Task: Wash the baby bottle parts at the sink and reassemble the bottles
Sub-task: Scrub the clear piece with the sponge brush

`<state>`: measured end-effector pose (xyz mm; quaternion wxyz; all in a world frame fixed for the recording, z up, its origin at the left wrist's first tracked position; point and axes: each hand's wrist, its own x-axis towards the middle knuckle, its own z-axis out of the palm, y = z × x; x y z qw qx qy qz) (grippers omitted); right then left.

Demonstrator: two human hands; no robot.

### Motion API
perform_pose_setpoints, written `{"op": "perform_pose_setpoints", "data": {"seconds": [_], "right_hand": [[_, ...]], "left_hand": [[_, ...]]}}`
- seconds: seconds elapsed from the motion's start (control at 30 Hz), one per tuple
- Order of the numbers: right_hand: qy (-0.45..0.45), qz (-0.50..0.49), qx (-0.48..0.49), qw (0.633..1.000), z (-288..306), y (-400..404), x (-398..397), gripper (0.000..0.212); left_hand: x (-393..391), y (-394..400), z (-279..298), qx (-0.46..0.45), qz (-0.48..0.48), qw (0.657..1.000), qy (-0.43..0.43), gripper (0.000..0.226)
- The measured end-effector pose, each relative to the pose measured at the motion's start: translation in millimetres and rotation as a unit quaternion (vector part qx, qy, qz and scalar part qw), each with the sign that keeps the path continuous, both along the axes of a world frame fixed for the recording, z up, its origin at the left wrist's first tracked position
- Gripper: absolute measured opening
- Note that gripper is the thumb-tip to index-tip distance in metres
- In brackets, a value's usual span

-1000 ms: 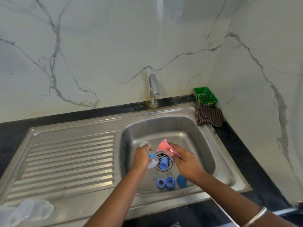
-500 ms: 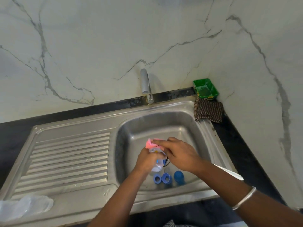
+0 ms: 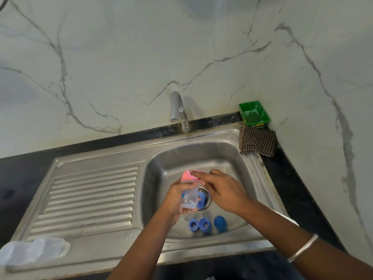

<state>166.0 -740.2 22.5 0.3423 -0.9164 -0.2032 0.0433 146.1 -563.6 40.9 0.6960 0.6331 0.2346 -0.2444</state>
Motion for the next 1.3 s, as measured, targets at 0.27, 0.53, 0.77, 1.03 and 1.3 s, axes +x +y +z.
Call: {"op": "perform_pose_setpoints", "data": {"seconds": [0.27,0.53,0.77,1.03,1.3], "right_hand": [[0.067,-0.045,0.163,0.983,-16,8,-7,0.049],[0.285,-0.050,0.315,0.904,-2,7,13,0.025],[0.303,0.034,0.156,0.939,20,-15,49,0.037],[0.086,0.160,-0.153,0.971,45,-13,53,0.034],[-0.066,0.145,-0.148,0.976,20,-19,29,0.051]], "left_hand": [[-9,-9,-3,-0.115,0.132,0.984,-0.015,0.043],[5,2,14,0.001,0.018,0.992,-0.126,0.067],[5,16,5,0.138,-0.187,0.957,-0.175,0.101],[14,19,-10,0.270,-0.283,0.916,-0.089,0.133],[15,39,-23,0.236,-0.088,0.961,-0.115,0.060]]}}
